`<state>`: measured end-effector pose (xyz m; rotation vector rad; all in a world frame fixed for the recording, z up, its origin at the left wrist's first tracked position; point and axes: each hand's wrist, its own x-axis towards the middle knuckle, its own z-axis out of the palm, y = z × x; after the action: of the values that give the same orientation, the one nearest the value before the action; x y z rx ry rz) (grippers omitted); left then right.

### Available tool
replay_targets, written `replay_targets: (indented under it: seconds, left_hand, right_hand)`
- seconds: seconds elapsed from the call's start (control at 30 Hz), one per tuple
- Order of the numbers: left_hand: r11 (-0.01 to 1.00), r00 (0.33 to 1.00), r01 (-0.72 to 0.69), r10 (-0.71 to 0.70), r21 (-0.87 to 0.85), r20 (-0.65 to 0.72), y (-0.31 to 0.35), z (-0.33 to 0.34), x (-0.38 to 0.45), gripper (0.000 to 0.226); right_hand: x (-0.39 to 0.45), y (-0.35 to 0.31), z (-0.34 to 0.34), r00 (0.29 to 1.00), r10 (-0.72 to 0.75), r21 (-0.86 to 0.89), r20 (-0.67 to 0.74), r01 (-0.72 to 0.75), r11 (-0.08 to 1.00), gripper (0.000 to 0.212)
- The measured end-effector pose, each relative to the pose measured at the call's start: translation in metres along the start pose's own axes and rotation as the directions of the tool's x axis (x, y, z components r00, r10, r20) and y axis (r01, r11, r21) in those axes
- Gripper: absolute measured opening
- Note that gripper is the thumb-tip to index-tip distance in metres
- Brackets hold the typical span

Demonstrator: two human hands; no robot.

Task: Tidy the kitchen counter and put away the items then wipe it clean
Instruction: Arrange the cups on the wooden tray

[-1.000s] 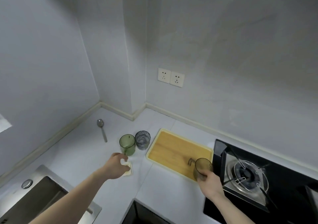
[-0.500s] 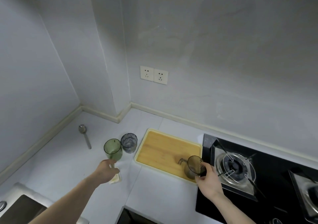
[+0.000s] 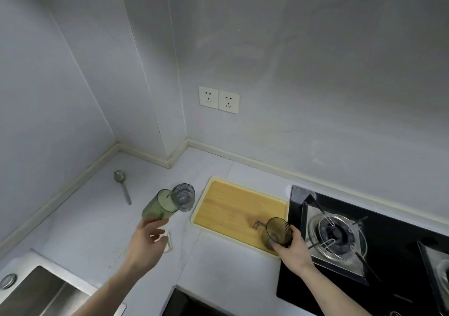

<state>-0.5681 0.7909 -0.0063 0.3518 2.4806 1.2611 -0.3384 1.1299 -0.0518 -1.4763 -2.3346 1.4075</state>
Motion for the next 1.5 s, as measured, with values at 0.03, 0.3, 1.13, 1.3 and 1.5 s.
replay_targets:
  seconds: [0.03,0.3,1.13,1.3,1.5]
  left_hand:
    - [0.999,0.999,-0.03,0.03,-0.032,0.011,0.007,0.003,-0.007,0.043]
    - [0.967,0.939,0.114,-0.03,-0.228,0.343,0.071,0.062,-0.003,0.022]
    - [0.851,0.739,0.422,-0.122,-0.313,0.663,0.08,0.194,0.002,0.026]
    - [0.933,0.7,0.331,-0.141,-0.142,0.7,0.066,0.185,0.007,0.027]
    - [0.997,0.806,0.06,-0.016,-0.055,0.591,0.056,0.148,0.034,0.021]
  right_hand:
    - [0.001,0.001,0.0,1.0,0.01,0.006,0.003,-0.01,1.0,0.096]
    - [0.006,0.002,-0.005,0.997,0.032,0.027,0.064,-0.034,0.999,0.106]
    - [0.072,-0.019,-0.04,0.98,-0.024,-0.295,0.197,0.083,0.952,0.054]
    - [0.069,-0.027,-0.036,0.995,-0.009,-0.25,0.099,0.033,0.968,0.043]
    - [0.04,-0.021,-0.023,0.999,-0.048,-0.087,-0.003,0.047,0.995,0.061]
